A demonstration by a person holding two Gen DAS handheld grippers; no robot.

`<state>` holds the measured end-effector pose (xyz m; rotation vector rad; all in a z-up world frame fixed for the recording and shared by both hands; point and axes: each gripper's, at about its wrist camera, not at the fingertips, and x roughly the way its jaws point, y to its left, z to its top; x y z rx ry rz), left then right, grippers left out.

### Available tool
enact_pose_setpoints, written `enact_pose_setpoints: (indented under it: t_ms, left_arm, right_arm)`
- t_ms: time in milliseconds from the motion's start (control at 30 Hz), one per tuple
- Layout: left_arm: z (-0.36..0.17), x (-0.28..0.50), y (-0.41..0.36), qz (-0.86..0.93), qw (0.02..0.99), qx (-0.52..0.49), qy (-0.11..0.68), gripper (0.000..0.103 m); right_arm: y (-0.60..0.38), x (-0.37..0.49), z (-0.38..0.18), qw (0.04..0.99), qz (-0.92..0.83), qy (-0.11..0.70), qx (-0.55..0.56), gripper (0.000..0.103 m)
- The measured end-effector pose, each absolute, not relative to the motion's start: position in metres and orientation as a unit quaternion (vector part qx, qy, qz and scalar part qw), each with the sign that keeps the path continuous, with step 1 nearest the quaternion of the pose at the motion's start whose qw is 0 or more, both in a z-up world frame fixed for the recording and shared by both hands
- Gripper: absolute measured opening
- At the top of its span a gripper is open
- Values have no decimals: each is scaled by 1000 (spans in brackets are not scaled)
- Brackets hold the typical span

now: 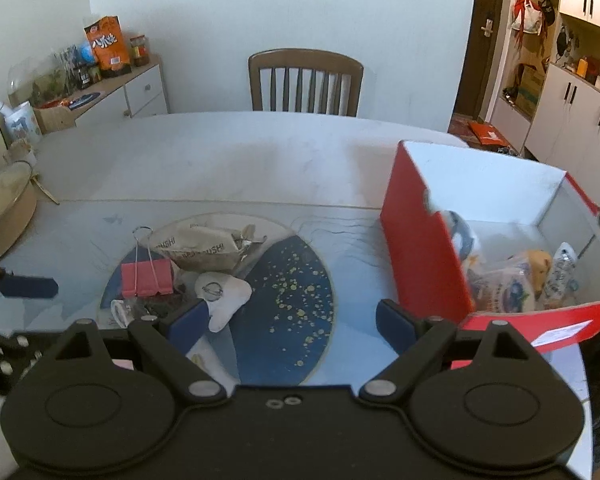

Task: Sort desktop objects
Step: 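Lower the right tool onto the white tooth-shaped plush and close it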

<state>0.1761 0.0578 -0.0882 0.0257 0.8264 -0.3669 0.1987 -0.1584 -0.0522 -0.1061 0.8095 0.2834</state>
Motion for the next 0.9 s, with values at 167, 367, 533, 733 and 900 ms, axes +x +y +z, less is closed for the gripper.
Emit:
enact_pose_setpoints:
  t_ms: [167,367,533,733,900]
  left_arm:
    - [-104,177,54,-184,895,25,405,82]
    - [-121,182,48,-192,890,39,411,82]
    - [-130,187,44,-196,888,58,413,82]
    - [-137,189,41,-192,889,60,412,82]
    - [-141,189,35,-186,893,73,404,82]
  right_arm:
    - [-147,208,-68,903,139,402,-60,89]
    - [-135,221,-87,896,140,418,-62,89]
    - [-122,231,-99,890,145,426,-70,88]
    - [-112,240,-110,887,147,432,-73,88]
    - [-106,246,-118,883,151,437,-74,88]
